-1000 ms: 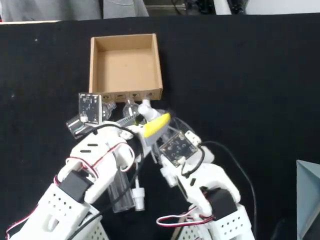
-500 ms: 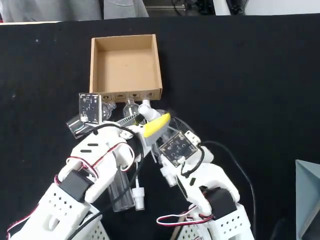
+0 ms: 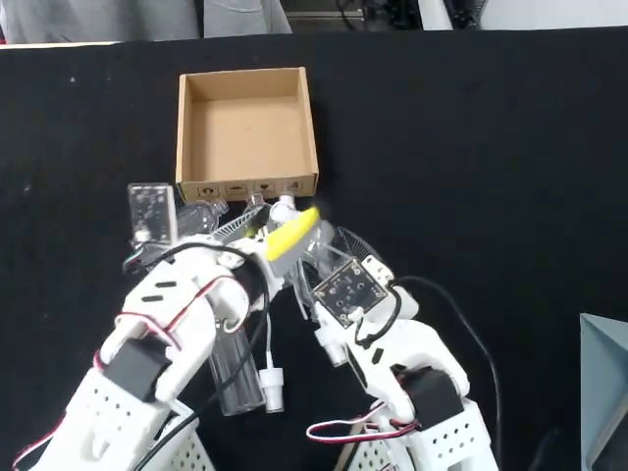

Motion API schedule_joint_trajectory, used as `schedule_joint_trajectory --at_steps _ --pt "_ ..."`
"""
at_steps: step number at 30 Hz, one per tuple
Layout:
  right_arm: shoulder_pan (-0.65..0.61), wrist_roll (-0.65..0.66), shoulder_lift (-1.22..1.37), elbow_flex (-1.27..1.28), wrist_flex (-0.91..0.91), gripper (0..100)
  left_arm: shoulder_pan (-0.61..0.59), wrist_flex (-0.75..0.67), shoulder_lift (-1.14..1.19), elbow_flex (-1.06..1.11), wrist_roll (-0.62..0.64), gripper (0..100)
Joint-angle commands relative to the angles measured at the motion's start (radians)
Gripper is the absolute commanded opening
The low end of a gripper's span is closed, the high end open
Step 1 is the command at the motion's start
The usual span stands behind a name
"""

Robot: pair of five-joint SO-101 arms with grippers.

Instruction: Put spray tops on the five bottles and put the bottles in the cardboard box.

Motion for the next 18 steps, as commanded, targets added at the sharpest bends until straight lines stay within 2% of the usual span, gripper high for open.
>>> schedule_joint_trajectory --at_steps 1,5,12,18 --pt "-0.012 0.0 -0.101 -0.002 -0.046 3.2 -0.015 0.003 -0.141 -0.015 0.009 25" --pt "-0.012 0.0 -0.101 -0.002 -0.046 3.2 -0.021 0.003 -0.222 0.012 0.009 25" --pt "-0.008 -0.005 -0.101 -0.008 -0.048 3.2 -0.127 0.002 -0.252 0.018 0.009 25" --pt "-0.006 -0.08 -0.101 -0.042 -0.041 3.2 -0.173 0.003 -0.247 0.021 0.009 25"
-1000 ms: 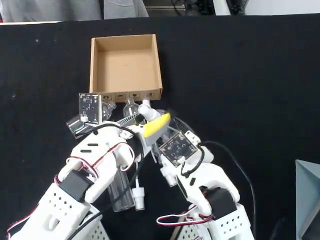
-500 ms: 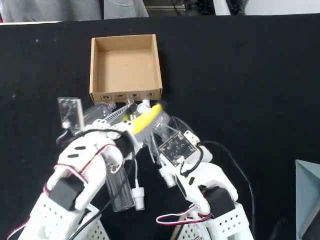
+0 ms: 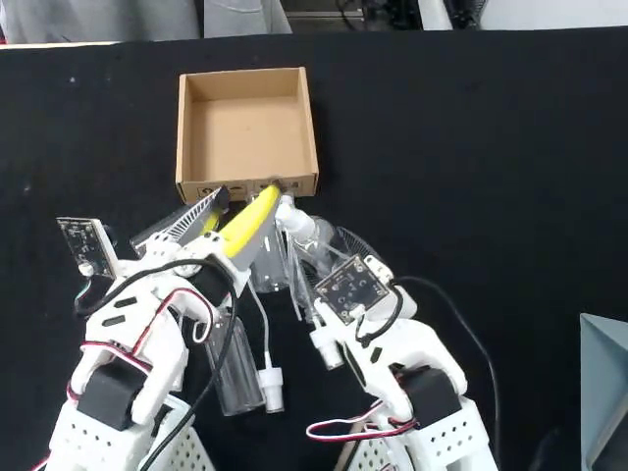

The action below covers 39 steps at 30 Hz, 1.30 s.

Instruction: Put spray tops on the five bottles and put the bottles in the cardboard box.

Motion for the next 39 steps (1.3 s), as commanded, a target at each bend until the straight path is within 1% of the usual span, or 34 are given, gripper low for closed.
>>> schedule_joint_trajectory --at_steps 1,5,8,13,24,26,29,32,39 --pt "-0.005 -0.034 -0.101 -0.054 -0.025 3.2 -0.05 0.003 -0.011 -0.018 0.009 25" --pt "-0.005 -0.048 -0.101 -0.056 -0.028 3.2 -0.087 0.005 -0.011 -0.01 0.009 25" --pt "-0.005 -0.049 -0.101 -0.058 -0.034 3.2 -0.091 0.0 -0.015 0.025 0.008 25" --pt "-0.006 -0.129 -0.101 -0.096 -0.031 3.5 -0.085 -0.002 -0.018 0.067 0.008 25" --pt "-0.009 -0.138 -0.101 -0.102 -0.031 3.5 -0.082 -0.003 -0.009 0.101 0.002 25" --pt "-0.011 -0.138 -0.101 -0.102 -0.031 3.5 -0.081 -0.04 -0.009 0.128 0.0 25" --pt "-0.011 -0.138 -0.101 -0.102 -0.031 3.5 -0.051 -0.121 -0.009 0.188 -0.006 25" --pt "-0.011 -0.138 -0.101 -0.102 -0.028 3.5 -0.004 -0.167 -0.009 0.229 -0.055 25" --pt "-0.012 -0.138 -0.101 -0.097 -0.026 3.5 0.082 -0.172 -0.009 0.245 -0.072 25"
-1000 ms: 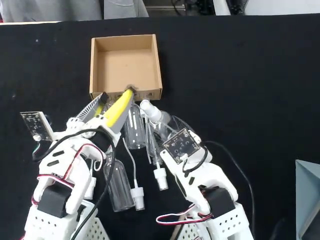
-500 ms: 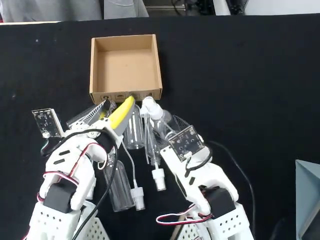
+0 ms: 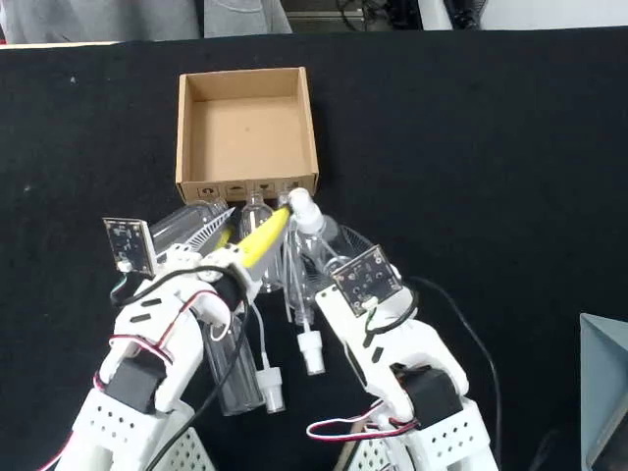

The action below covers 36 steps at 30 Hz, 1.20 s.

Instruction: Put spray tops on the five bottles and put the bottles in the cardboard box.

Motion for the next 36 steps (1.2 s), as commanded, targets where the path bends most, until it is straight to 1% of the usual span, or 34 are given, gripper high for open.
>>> schedule_joint_trajectory --at_steps 1,9,13,17,20,25,36 --pt "-0.014 -0.008 -0.101 -0.087 -0.021 3.4 0.068 -0.021 -0.009 -0.015 -0.015 25" --pt "-0.014 -0.008 -0.101 -0.085 -0.021 3.2 0.151 -0.018 -0.009 -0.01 -0.015 25" --pt "-0.008 -0.008 -0.101 -0.087 -0.02 3.2 0.142 -0.018 -0.018 -0.019 -0.014 25" --pt "-0.008 -0.005 -0.101 -0.091 -0.02 3.2 0.099 -0.012 -0.02 -0.056 -0.006 25" --pt "-0.006 0.0 -0.101 -0.091 -0.021 3.2 0.064 0.044 -0.02 -0.105 -0.005 25" --pt "-0.006 0.0 -0.101 -0.091 -0.025 3.2 0.016 0.13 -0.02 -0.186 0.066 25" --pt "-0.006 0.0 -0.101 -0.093 -0.02 3.2 -0.131 0.129 -0.021 -0.197 0.072 25"
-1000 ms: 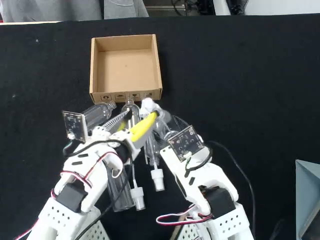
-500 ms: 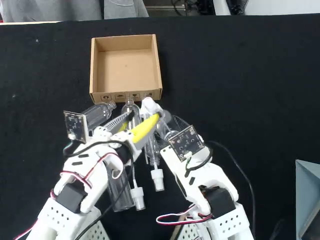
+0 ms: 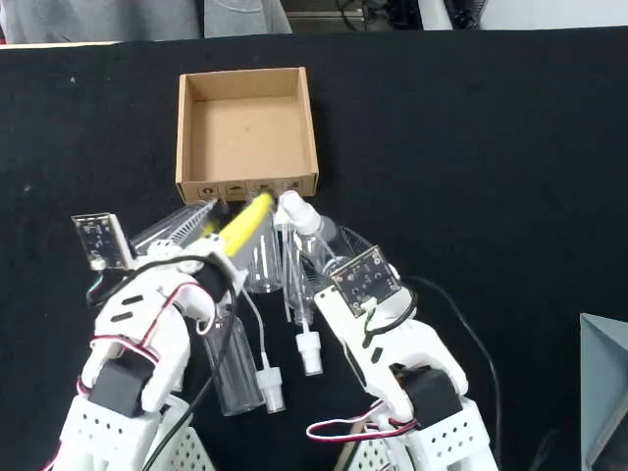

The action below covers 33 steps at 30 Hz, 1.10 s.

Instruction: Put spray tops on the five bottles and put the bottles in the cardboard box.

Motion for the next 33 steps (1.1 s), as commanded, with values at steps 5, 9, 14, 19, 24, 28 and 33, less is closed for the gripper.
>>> schedule_joint_trajectory --at_steps 5,9,14,19,24,28,33 --pt "-0.005 -0.008 -0.101 -0.114 -0.02 3.2 -0.068 0.0 -0.02 -0.042 0.009 25" --pt "-0.011 -0.009 -0.101 -0.127 -0.018 3.2 -0.064 0.0 -0.014 -0.031 0.005 25" --pt "-0.012 -0.009 -0.101 -0.127 -0.018 3.2 -0.062 -0.002 -0.009 -0.028 0.005 25" --pt "-0.025 -0.009 -0.101 -0.128 -0.018 3.2 -0.062 -0.002 -0.009 -0.028 0.005 25" --pt "-0.091 -0.006 -0.101 -0.127 -0.005 3.2 -0.036 -0.021 -0.009 -0.007 0.003 25" --pt "-0.1 -0.009 -0.101 -0.128 -0.005 3.2 -0.012 -0.183 -0.009 0.093 0.002 25" --pt "-0.1 -0.009 -0.101 -0.124 -0.005 3.2 0.039 -0.255 -0.009 0.151 -0.077 25"
